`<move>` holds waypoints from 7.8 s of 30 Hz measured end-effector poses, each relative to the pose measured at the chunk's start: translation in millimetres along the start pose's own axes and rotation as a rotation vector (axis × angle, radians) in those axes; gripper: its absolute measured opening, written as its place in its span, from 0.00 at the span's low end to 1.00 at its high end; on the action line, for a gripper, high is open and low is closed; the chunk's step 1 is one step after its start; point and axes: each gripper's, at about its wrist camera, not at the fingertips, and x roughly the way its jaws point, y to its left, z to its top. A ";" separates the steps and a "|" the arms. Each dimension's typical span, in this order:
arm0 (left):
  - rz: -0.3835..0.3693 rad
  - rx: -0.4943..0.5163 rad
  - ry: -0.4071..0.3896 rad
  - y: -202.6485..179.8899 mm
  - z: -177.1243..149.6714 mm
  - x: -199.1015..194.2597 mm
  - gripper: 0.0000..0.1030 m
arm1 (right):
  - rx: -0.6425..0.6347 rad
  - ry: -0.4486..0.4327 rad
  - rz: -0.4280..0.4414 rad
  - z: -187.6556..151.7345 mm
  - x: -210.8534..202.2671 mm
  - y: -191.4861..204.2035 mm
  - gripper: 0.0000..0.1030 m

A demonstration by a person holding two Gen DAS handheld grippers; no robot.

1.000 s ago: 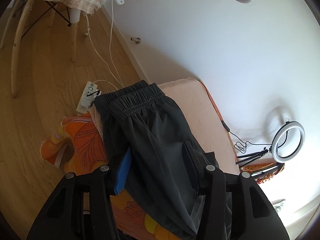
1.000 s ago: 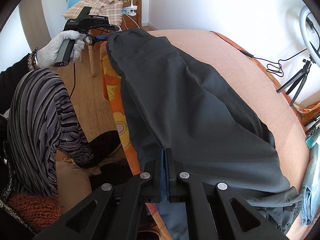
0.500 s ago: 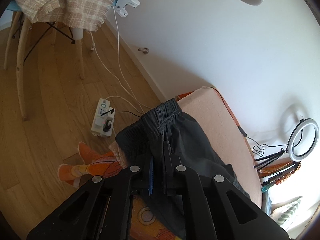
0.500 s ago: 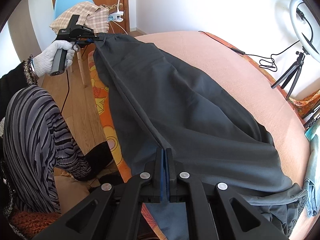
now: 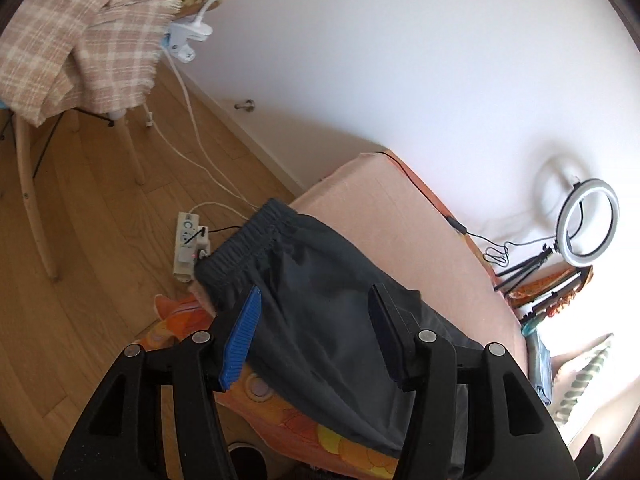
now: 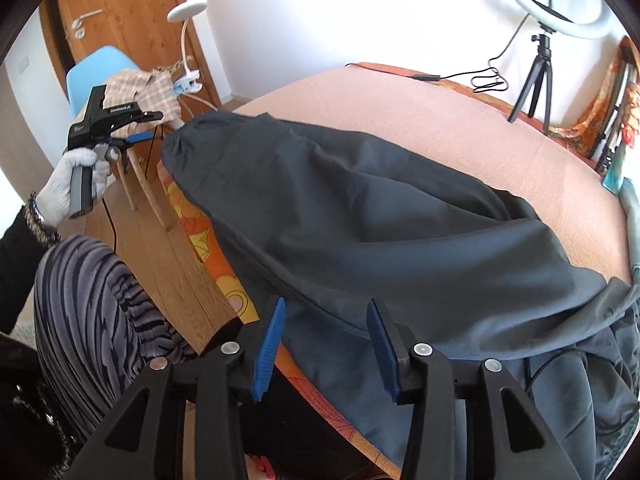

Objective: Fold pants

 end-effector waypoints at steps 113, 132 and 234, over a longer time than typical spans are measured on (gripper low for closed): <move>-0.680 1.345 0.970 -519.9 -425.4 100.7 0.21 | 0.873 -0.124 -0.217 -241.5 -195.6 -292.1 0.66; -0.704 1.433 0.978 -508.4 -452.4 98.4 0.21 | 0.669 -0.185 0.066 -188.1 -109.8 -359.6 0.71; -0.062 0.488 0.352 -133.1 -80.1 45.8 0.45 | 0.256 0.075 -0.027 106.2 73.1 -301.3 0.10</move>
